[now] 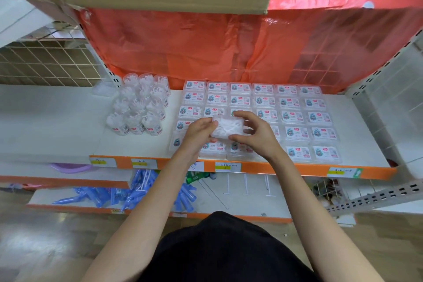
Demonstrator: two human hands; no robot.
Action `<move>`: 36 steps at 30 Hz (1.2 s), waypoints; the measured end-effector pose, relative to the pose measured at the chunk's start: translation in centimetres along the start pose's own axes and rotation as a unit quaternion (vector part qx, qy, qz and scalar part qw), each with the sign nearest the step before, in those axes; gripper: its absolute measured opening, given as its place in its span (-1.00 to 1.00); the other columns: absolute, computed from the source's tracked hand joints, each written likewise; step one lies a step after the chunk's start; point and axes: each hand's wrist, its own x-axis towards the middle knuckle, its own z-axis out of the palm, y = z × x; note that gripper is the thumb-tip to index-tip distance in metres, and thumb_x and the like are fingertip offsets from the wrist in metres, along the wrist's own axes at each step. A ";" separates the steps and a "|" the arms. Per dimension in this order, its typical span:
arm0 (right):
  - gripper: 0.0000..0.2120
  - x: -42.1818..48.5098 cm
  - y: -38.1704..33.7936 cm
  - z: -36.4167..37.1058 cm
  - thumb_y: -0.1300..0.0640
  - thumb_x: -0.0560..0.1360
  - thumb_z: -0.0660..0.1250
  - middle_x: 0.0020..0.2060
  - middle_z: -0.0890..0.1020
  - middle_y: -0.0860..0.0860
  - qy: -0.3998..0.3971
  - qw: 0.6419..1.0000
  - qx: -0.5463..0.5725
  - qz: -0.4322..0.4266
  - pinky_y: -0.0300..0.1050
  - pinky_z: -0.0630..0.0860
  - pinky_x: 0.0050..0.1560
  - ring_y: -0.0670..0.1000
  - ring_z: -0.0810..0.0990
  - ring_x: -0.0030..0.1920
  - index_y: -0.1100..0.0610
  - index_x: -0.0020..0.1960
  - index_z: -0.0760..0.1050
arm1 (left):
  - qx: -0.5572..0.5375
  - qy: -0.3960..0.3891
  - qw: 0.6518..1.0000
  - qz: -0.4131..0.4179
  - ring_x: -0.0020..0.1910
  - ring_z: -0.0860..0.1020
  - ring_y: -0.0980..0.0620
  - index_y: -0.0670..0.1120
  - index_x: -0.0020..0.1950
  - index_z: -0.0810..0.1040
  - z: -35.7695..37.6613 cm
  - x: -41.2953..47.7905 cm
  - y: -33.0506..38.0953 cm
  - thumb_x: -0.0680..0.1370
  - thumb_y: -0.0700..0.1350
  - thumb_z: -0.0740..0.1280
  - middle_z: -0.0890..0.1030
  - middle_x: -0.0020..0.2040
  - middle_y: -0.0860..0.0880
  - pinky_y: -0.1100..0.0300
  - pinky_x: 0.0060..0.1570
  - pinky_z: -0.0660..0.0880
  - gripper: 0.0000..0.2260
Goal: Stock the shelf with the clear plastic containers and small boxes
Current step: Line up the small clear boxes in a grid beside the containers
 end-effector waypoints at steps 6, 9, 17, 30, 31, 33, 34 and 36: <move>-0.61 -1.2 0.9 -0.2 0.12 0.49 0.47 0.00 0.61 -0.05 0.092 0.980 0.133 0.120 -0.16 0.59 0.04 -0.06 0.62 -0.01 0.12 0.29 0.54 | -0.032 -0.010 0.999 0.005 0.00 0.57 0.11 -0.08 0.26 0.48 1.0 -0.7 -0.2 0.59 -0.17 0.34 0.55 0.09 0.01 0.19 -0.03 0.60 -0.76; -0.66 -1.8 1.4 -0.5 0.18 0.47 0.48 -0.10 0.65 0.05 0.095 0.971 0.170 0.138 0.01 0.58 0.11 0.01 0.63 -0.06 0.24 0.22 0.58 | -0.035 -0.018 0.999 0.001 0.06 0.59 0.03 -0.15 0.33 0.48 1.1 -0.9 -0.2 0.59 -0.15 0.35 0.58 0.13 -0.06 0.16 0.01 0.59 -0.68; -0.68 -3.2 0.6 -0.8 0.39 0.41 0.48 0.09 0.66 0.06 0.088 0.983 0.161 0.003 -0.07 0.54 0.22 -0.02 0.62 0.16 0.14 0.11 0.61 | -0.099 -0.020 0.990 -0.096 0.01 0.66 -0.08 -0.08 0.17 0.52 1.1 -1.4 0.4 0.62 0.27 0.06 0.62 0.10 -0.12 0.08 -0.06 0.59 -0.52; -0.66 -3.4 0.6 -0.3 -0.06 0.52 0.39 0.18 0.64 -0.04 0.066 0.970 0.196 0.125 0.01 0.55 0.16 -0.03 0.61 0.18 -0.06 0.27 0.52 | -0.060 -0.066 0.996 0.026 0.09 0.60 0.12 -0.02 0.30 0.51 0.8 -2.8 -0.1 0.57 -0.26 0.34 0.57 0.18 0.04 0.14 0.10 0.56 -0.68; -0.64 -3.3 0.4 -0.2 -0.15 0.48 0.40 0.15 0.65 -0.03 0.059 0.970 0.188 0.140 0.01 0.54 0.14 0.00 0.61 0.17 -0.09 0.24 0.53 | -0.051 -0.079 0.995 0.030 0.14 0.60 0.06 0.00 0.29 0.52 0.8 -2.9 0.0 0.58 -0.26 0.33 0.58 0.22 -0.01 0.13 0.11 0.56 -0.68; -0.67 -3.1 0.1 0.0 -0.09 0.51 0.41 0.04 0.67 0.01 0.044 0.971 0.180 0.150 -0.08 0.55 0.03 0.00 0.64 0.07 -0.02 0.23 0.54 | -0.043 -0.098 0.994 0.033 0.18 0.59 0.00 0.03 0.27 0.54 0.9 -3.0 0.1 0.60 -0.26 0.30 0.59 0.24 -0.04 0.05 0.18 0.54 -0.70; -0.69 -3.2 0.0 0.1 0.01 0.53 0.42 -0.02 0.68 0.02 0.035 0.971 0.181 0.149 -0.14 0.56 -0.04 -0.02 0.65 -0.01 0.03 0.24 0.54 | -0.043 -0.103 0.993 0.032 0.18 0.59 -0.01 0.04 0.27 0.55 1.0 -3.1 0.2 0.61 -0.26 0.28 0.60 0.23 -0.03 0.03 0.20 0.53 -0.70; -0.71 -3.3 -0.3 0.2 0.14 0.53 0.42 -0.08 0.69 0.05 0.020 0.969 0.196 0.146 -0.21 0.57 -0.12 -0.05 0.67 -0.09 0.09 0.24 0.55 | -0.046 -0.102 0.993 0.025 0.19 0.58 -0.02 0.03 0.29 0.54 1.3 -3.2 0.4 0.63 -0.25 0.24 0.60 0.23 -0.01 0.02 0.21 0.52 -0.70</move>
